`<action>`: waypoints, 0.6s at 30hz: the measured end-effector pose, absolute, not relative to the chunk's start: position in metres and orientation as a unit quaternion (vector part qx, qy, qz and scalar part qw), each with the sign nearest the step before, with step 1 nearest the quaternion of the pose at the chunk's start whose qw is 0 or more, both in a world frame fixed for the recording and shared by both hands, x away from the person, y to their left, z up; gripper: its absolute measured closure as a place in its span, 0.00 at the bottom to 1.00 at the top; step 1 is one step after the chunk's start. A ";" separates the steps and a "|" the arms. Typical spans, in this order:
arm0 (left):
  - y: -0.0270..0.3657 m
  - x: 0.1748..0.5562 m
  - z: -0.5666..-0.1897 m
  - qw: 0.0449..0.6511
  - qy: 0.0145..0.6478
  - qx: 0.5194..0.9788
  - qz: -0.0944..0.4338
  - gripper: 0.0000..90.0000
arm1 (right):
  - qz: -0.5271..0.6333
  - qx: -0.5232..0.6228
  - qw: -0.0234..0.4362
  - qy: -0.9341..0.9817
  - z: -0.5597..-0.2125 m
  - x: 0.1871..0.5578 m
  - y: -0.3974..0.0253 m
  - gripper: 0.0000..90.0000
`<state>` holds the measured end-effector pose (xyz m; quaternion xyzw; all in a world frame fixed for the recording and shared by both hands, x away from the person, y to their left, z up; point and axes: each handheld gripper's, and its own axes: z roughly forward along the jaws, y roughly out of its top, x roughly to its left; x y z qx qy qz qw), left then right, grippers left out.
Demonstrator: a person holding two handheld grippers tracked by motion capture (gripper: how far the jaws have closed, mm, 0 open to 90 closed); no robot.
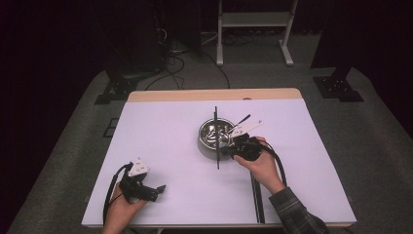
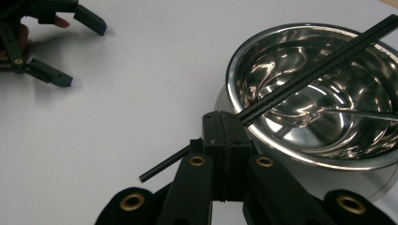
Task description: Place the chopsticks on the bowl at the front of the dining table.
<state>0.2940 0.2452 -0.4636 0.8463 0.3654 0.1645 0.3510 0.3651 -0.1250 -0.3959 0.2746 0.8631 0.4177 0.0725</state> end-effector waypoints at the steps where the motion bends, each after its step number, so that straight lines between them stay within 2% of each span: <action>1: 0.245 0.294 -0.464 0.351 0.366 0.846 0.164 0.00 | 0.419 0.274 0.072 0.863 -0.397 0.363 -0.126 1.00; 18: 0.245 0.294 -0.464 0.351 0.365 0.846 0.165 0.00 | 0.393 0.228 0.055 0.889 -0.409 0.325 -0.116 1.00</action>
